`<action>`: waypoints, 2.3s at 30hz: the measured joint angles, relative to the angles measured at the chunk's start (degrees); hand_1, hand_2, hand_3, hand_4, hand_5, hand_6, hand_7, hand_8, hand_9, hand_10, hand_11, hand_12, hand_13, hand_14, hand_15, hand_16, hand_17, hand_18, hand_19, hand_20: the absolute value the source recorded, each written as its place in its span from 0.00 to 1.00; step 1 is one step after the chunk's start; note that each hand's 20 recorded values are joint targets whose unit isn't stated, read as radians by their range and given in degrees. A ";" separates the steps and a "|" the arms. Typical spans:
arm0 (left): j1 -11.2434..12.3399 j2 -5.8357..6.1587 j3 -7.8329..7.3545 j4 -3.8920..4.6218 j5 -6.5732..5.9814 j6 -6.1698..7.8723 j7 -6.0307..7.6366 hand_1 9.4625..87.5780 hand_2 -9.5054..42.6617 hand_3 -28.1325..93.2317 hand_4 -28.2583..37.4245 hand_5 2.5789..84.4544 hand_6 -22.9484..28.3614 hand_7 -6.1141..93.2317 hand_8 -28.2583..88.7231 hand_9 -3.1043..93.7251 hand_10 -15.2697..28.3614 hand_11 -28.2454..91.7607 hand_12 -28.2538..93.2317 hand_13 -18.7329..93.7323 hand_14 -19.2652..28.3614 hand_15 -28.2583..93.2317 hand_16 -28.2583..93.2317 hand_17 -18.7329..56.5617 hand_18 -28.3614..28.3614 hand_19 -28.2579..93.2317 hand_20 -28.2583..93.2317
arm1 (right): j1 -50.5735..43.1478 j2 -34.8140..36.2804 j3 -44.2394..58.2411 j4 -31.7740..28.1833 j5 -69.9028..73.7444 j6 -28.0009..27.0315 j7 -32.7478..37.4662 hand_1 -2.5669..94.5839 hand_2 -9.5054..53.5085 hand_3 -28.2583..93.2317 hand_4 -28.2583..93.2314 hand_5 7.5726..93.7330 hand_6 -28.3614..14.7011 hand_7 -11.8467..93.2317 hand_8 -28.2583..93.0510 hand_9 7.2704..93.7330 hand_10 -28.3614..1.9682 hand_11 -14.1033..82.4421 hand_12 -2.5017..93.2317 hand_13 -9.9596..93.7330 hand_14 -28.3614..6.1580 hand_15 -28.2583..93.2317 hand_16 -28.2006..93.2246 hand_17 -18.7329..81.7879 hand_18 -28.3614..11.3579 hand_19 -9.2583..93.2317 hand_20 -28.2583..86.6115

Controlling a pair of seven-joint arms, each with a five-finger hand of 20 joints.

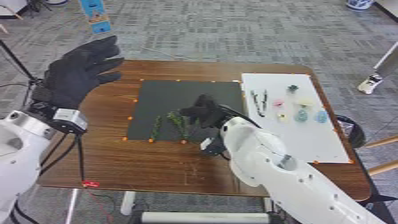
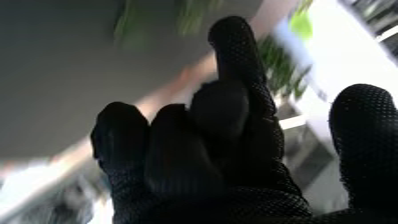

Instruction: Arrange flowers

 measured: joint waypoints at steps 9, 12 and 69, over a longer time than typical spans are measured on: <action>8.59 -5.97 -5.02 -2.84 1.09 2.30 1.01 0.16 0.03 0.80 0.00 0.30 0.49 0.22 0.17 0.28 0.60 0.35 0.37 0.34 0.68 0.37 0.27 0.09 0.89 0.57 0.30 | -5.98 14.25 6.32 0.19 -14.37 13.71 5.79 0.33 0.00 0.77 0.00 0.67 0.56 0.43 0.17 0.72 0.49 0.71 0.45 0.76 0.53 0.91 0.56 0.55 0.14 1.00 0.67; 11.18 -7.66 -5.66 -3.41 1.24 3.08 1.59 0.16 0.02 0.80 0.00 0.30 0.49 0.22 0.17 0.28 0.60 0.35 0.37 0.34 0.68 0.37 0.27 0.09 0.89 0.57 0.30 | -6.08 18.68 7.43 2.73 -16.42 12.34 8.19 0.34 0.00 0.75 0.00 0.66 0.56 0.44 0.17 0.71 0.49 0.73 0.46 0.76 0.53 0.91 0.56 0.55 0.14 1.00 0.68; 14.32 -12.02 -4.12 -3.74 0.90 4.72 1.93 0.16 0.04 0.80 0.00 0.30 0.49 0.22 0.17 0.28 0.60 0.35 0.37 0.34 0.68 0.37 0.27 0.09 0.89 0.57 0.30 | 22.13 11.79 -20.98 23.40 -8.55 -0.49 3.68 0.49 0.00 0.89 0.06 0.82 0.70 0.55 0.42 0.89 0.67 0.79 0.53 0.88 0.63 0.94 0.61 0.68 0.16 1.00 0.79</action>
